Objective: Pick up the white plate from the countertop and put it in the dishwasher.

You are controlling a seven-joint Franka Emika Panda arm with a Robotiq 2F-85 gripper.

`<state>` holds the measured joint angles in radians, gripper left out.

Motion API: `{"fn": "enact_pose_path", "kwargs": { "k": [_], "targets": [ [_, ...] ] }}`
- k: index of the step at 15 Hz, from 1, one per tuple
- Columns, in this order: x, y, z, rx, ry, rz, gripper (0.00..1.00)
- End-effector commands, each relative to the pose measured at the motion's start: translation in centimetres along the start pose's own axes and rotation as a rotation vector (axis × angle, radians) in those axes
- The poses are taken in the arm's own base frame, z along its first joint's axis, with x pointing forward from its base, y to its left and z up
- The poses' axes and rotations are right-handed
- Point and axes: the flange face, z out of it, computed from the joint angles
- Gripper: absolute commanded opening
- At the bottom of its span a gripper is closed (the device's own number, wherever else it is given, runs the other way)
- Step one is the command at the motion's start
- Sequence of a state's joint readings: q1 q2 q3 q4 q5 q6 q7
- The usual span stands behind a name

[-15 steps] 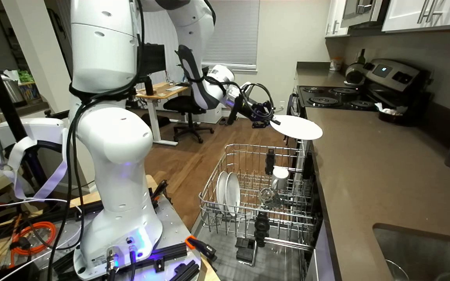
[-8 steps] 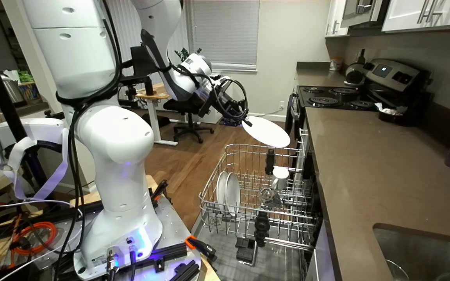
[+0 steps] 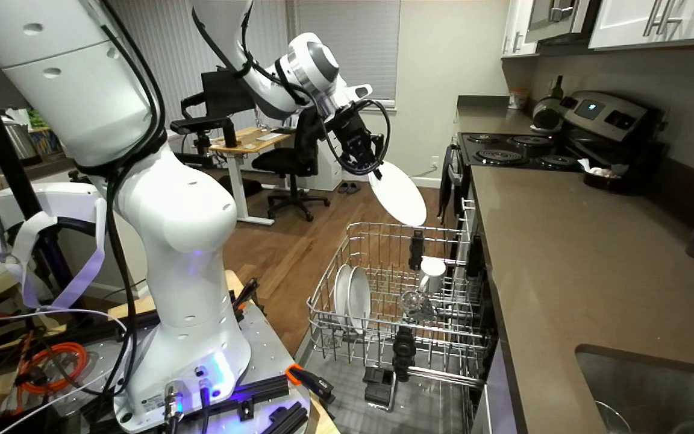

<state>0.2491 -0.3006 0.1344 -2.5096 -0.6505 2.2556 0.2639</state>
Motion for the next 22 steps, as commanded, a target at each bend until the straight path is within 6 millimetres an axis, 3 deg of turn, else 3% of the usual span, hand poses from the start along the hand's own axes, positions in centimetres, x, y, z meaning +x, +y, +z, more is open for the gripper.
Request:
{"fn": "enact_pose_path", "kwargs": {
  "k": [1,10,22],
  "targets": [
    [-1.2,1.4,-0.1,0.142,-0.029,-0.017,0.07],
    [-3.2,-0.6,4.2,0.398,-0.116,-0.127,0.07],
    [-2.7,1.0,8.4,0.623,-0.122,-0.221,0.07]
  ]
}}
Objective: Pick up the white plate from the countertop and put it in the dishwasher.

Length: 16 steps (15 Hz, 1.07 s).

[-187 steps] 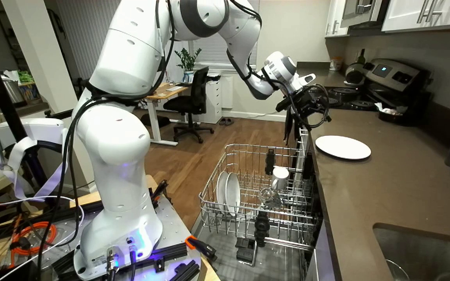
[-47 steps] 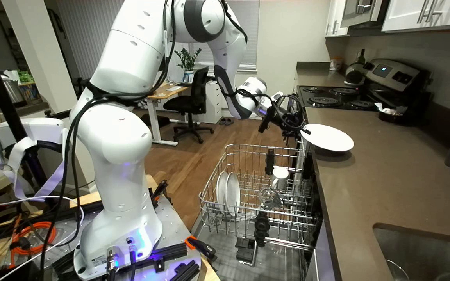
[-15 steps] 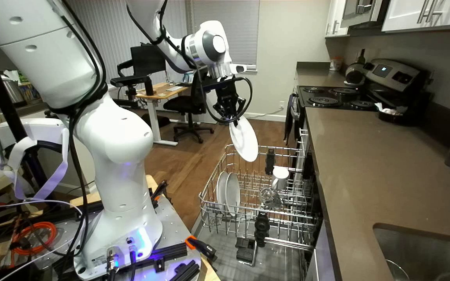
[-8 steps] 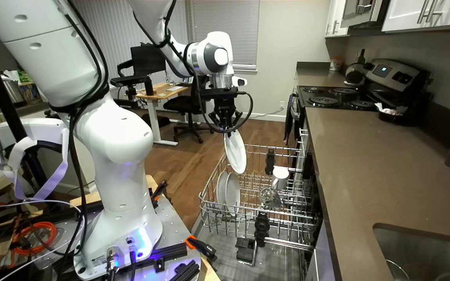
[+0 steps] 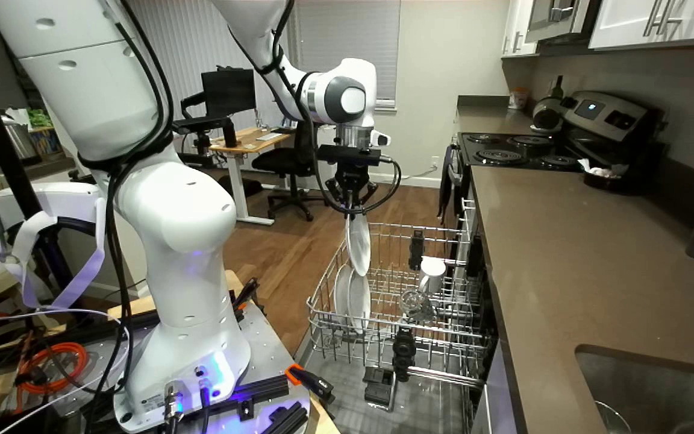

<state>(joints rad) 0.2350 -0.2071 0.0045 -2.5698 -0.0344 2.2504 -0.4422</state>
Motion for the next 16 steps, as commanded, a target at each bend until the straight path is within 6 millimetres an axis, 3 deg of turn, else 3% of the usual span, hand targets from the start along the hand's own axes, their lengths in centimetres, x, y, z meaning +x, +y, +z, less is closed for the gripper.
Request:
{"fn": "enact_pose_path", "kwargs": {
  "k": [1,16],
  "targets": [
    [0.6,1.5,-0.1,0.064,0.006,-0.024,0.07],
    [2.4,2.0,4.0,0.148,-0.04,-0.034,0.07]
  ]
}}
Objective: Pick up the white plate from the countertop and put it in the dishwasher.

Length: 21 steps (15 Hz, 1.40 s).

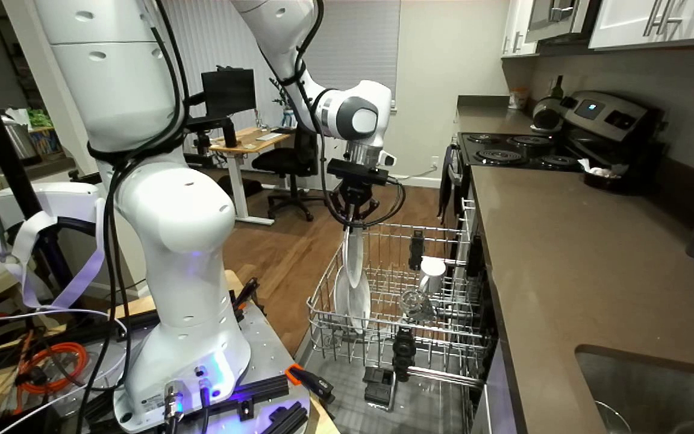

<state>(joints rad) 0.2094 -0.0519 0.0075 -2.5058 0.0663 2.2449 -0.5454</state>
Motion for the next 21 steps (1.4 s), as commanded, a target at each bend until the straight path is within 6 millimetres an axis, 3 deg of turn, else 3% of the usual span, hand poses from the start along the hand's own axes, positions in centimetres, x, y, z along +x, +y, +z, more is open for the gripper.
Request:
{"fn": "enact_pose_path", "kwargs": {
  "k": [1,10,16,21],
  "targets": [
    [0.8,0.6,0.2,0.025,0.0,-0.024,0.07],
    [2.1,2.7,1.2,0.03,-0.03,-0.028,0.07],
    [2.7,4.7,2.9,0.059,-0.046,-0.021,0.07],
    [3.2,5.1,4.4,0.067,-0.057,-0.025,0.07]
  ]
}}
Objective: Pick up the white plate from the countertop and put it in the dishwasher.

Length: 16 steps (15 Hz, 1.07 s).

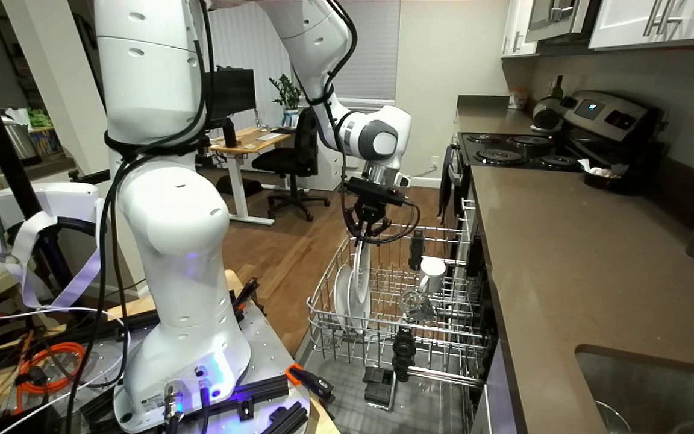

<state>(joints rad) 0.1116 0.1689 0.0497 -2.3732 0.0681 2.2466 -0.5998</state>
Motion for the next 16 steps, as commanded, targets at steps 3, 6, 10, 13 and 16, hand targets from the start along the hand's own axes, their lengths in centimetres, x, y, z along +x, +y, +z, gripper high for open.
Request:
{"fn": "enact_pose_path", "kwargs": {
  "k": [3,6,10,13,16],
  "targets": [
    [1.0,0.6,0.9,-0.005,-0.002,-0.029,0.07],
    [1.5,1.2,1.7,-0.004,-0.005,-0.032,0.07],
    [1.9,2.4,2.4,-0.001,-0.008,-0.018,0.07],
    [2.4,3.2,2.9,0.006,-0.011,-0.014,0.07],
    [2.9,3.8,3.8,0.02,-0.02,-0.006,0.07]
  ]
}}
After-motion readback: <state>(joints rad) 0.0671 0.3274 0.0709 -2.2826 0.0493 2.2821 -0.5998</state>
